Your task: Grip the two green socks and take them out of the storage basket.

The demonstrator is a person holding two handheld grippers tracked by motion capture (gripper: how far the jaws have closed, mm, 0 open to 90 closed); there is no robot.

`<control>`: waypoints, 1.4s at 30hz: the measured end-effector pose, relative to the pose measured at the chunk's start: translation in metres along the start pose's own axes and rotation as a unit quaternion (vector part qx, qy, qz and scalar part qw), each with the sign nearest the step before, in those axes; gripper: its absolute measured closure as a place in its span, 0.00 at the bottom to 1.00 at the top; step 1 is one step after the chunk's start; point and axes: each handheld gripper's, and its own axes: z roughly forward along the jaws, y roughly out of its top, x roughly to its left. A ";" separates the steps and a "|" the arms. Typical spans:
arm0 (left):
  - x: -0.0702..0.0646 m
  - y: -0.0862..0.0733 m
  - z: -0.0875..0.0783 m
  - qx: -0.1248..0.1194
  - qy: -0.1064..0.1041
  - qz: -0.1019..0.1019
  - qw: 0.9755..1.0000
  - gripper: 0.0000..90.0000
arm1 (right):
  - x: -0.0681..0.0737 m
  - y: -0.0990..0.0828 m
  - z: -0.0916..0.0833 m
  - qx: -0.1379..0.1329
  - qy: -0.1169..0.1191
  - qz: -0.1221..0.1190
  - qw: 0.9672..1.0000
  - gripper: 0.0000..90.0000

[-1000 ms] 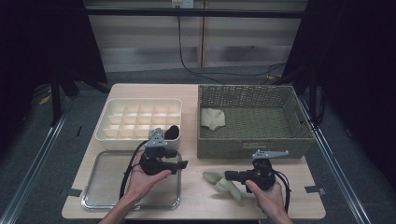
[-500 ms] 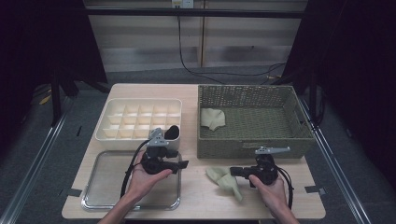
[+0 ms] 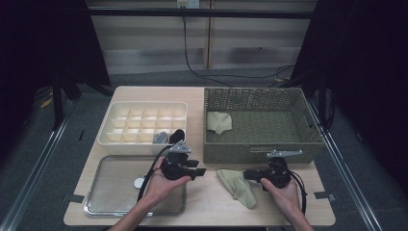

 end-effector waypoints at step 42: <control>-0.018 -0.013 0.047 0.062 -0.037 0.043 0.996 0.80 | 0.038 -0.010 0.040 0.079 0.041 -0.075 0.993 0.89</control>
